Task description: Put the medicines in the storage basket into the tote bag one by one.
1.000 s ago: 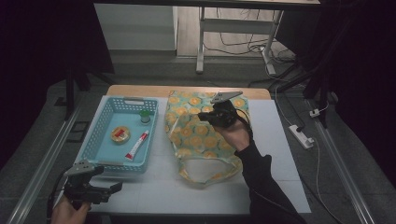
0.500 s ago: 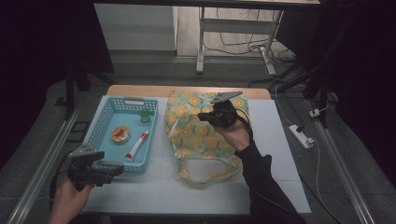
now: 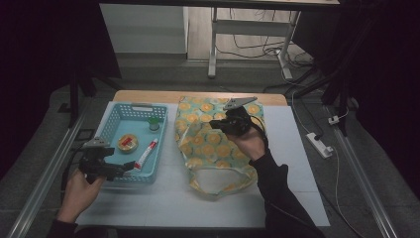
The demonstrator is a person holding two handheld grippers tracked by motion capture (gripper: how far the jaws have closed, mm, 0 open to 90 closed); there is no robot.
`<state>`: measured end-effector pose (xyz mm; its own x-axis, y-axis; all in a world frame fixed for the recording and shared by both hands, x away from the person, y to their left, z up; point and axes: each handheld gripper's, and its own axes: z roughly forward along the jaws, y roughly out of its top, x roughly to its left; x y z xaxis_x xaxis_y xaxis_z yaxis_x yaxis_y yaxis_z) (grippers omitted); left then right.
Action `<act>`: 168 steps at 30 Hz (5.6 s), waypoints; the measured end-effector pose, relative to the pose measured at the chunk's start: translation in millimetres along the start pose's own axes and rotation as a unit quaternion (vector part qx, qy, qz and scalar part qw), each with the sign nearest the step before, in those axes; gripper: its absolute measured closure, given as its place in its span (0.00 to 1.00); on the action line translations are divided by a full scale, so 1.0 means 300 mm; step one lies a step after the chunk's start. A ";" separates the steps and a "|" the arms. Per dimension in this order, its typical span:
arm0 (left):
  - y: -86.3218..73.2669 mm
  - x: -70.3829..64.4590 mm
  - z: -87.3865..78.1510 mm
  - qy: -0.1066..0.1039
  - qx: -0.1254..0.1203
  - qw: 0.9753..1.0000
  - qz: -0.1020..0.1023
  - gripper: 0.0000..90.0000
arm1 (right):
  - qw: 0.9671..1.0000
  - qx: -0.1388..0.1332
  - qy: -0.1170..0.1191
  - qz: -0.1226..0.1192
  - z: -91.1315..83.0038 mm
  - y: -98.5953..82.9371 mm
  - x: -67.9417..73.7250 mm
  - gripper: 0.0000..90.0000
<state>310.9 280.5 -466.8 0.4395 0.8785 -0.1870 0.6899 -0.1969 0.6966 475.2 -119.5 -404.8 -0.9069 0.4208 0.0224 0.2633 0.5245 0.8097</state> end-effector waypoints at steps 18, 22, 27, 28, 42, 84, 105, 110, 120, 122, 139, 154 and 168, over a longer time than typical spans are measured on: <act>0.118 0.068 0.096 0.006 0.033 0.999 -0.001 0.00 | 1.000 0.004 0.001 0.001 0.004 -0.002 -0.002 1.00; 0.140 0.085 0.135 0.007 0.040 0.999 -0.001 0.00 | 1.000 0.000 0.003 0.001 0.000 -0.003 -0.006 1.00; 0.171 0.104 0.164 0.021 0.046 0.999 -0.005 0.00 | 1.000 0.001 0.004 0.001 0.002 -0.005 -0.009 1.00; 0.175 0.110 0.173 0.022 0.050 0.998 -0.006 0.00 | 1.000 0.001 0.004 0.001 0.003 -0.006 -0.009 1.00; 0.195 0.232 0.303 0.074 0.114 0.990 -0.033 0.00 | 1.000 0.002 0.002 -0.001 0.000 -0.004 -0.009 1.00; 0.228 0.175 0.266 0.040 0.145 0.988 0.014 0.23 | 1.000 -0.001 -0.003 0.001 -0.003 -0.006 -0.015 1.00; 0.283 -0.024 0.164 -0.036 0.066 0.993 0.091 0.23 | 1.000 -0.008 -0.004 0.001 -0.006 -0.005 -0.014 1.00; 0.288 -0.065 0.160 -0.049 0.060 0.992 0.100 0.23 | 1.000 -0.009 -0.004 0.000 -0.003 -0.006 -0.013 1.00; 0.291 -0.160 0.165 -0.075 0.056 0.988 0.126 0.23 | 1.000 -0.011 -0.006 0.001 -0.006 -0.007 -0.016 1.00; 0.289 -0.180 0.170 -0.081 0.057 0.987 0.130 0.23 | 1.000 -0.011 -0.007 0.001 -0.005 -0.007 -0.017 1.00; 0.326 -0.327 0.252 -0.126 0.060 0.976 0.165 0.23 | 1.000 -0.010 -0.008 0.000 0.005 -0.012 -0.015 1.00; 0.369 -0.401 0.319 -0.144 0.060 0.972 0.177 0.23 | 1.000 -0.012 -0.009 0.002 0.008 -0.013 -0.019 1.00; 0.417 -0.466 0.408 -0.145 0.061 0.968 0.197 0.23 | 1.000 -0.014 -0.012 0.007 0.009 -0.016 -0.024 1.00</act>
<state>406.3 79.8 -438.2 0.8134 0.5688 -0.1220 0.4902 -0.5573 0.6702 481.5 -123.1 -410.5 -0.8949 0.4458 0.0191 0.2655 0.4978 0.8257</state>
